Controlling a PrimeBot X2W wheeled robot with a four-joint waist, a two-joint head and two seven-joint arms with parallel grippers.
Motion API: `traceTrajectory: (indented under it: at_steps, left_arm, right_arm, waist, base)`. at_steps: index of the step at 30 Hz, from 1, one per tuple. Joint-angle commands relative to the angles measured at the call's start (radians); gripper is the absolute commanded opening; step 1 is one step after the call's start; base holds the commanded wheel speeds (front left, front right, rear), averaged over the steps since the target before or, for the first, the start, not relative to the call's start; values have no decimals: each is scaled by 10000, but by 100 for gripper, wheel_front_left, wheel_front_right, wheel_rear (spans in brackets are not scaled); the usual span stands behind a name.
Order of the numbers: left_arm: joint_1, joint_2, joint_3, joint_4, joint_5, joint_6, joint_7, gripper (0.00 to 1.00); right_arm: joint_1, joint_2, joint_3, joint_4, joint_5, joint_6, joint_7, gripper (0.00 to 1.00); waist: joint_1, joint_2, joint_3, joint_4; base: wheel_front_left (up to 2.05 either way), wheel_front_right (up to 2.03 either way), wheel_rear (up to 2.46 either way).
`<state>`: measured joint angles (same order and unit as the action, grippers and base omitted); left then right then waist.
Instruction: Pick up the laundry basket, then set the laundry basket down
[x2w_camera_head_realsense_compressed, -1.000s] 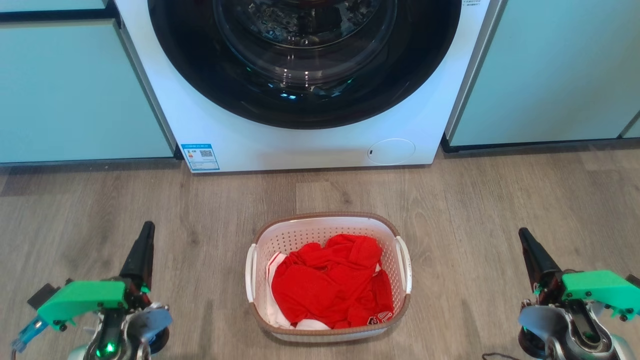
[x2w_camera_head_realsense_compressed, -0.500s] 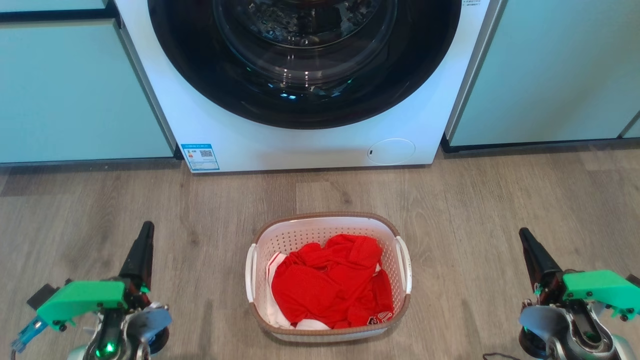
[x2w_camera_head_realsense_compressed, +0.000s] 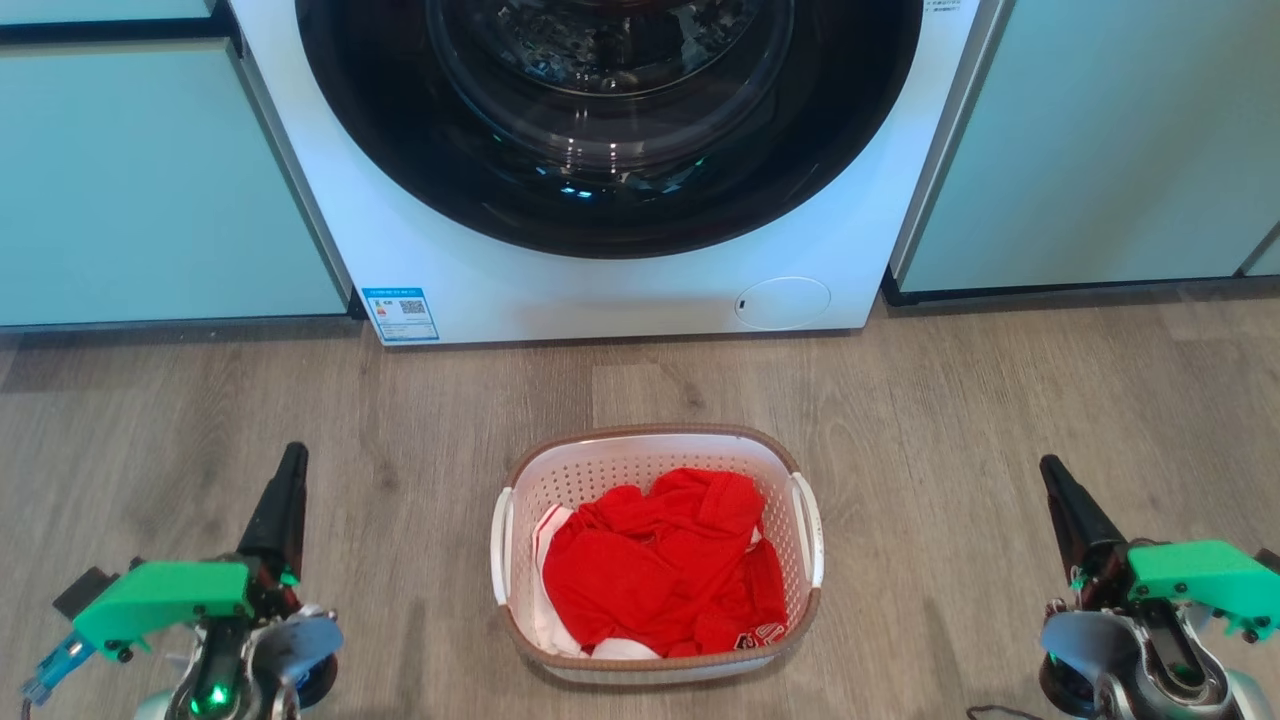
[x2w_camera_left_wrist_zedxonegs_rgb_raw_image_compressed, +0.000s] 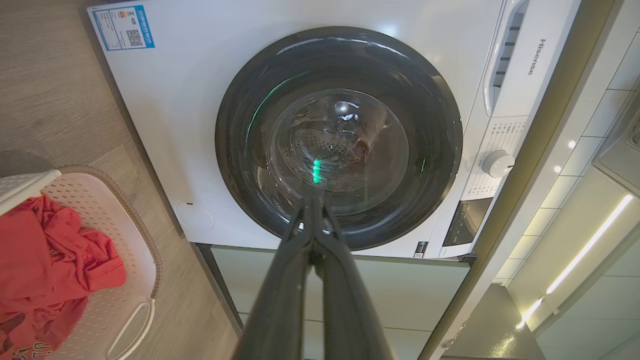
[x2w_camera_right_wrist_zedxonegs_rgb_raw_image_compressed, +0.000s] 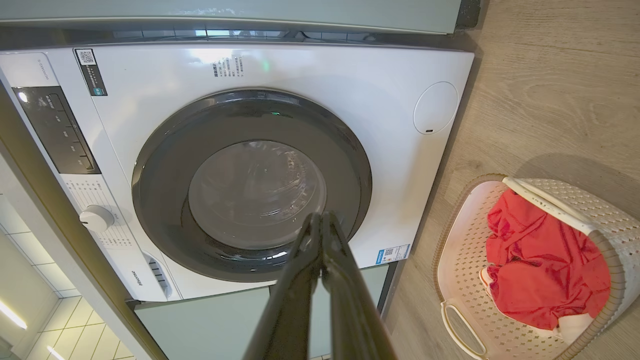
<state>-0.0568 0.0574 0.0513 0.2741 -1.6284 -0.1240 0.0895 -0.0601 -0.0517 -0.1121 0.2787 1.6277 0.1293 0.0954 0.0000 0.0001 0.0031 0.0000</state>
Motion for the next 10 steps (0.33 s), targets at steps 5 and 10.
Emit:
traceTrajectory:
  at_steps: [5, 10]
  left_arm:
    - [-496, 64, 440, -297, 45, -67, 89, 0]
    - [-497, 55, 452, -296, 55, -67, 99, 0]
  right_arm:
    - [-463, -103, 142, -348, -59, 14, 51, 0]
    - [-464, -95, 131, -347, -68, 14, 59, 0]
  waist:
    - [0, -1, 0, 0]
    - [0, -1, 0, 0]
  base:
    - [0, 0, 0]
    - [0, 0, 0]
